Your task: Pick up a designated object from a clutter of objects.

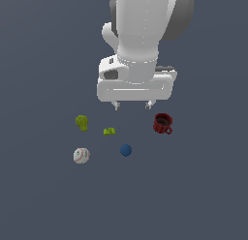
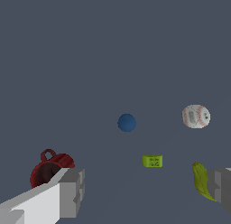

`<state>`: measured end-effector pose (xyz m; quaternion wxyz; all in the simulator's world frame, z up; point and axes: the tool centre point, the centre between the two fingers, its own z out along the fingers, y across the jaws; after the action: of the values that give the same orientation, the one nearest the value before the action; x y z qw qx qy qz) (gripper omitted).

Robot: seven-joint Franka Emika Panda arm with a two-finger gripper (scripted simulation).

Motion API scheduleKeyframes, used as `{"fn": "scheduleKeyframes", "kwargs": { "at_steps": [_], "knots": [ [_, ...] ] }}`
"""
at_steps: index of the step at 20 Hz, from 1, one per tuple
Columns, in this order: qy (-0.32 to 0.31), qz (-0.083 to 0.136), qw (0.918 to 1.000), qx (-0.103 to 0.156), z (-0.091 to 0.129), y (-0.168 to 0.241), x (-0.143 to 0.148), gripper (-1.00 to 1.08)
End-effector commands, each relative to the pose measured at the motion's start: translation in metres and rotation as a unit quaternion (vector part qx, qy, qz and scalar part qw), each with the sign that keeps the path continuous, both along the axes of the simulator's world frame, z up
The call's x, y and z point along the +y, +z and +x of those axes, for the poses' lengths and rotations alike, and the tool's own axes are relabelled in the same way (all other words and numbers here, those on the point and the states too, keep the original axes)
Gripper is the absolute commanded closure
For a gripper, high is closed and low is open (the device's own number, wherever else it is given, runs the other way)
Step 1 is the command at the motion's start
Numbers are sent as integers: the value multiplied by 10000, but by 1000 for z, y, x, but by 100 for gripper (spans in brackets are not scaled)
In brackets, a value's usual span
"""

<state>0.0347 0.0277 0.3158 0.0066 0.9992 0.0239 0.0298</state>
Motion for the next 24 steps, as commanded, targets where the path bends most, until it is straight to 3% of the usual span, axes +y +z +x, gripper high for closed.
{"fn": "scheduleKeyframes", "kwargs": {
  "at_steps": [1,8,15,24],
  "knots": [
    [-35,14,10000,17,5,-8,-8,-92],
    [-194,76,9998,80,27,-46,-48,-92],
    [-445,122,9988,163,48,-109,-114,-92],
    [-710,109,9971,252,53,-184,-191,-92]
  ]
}}
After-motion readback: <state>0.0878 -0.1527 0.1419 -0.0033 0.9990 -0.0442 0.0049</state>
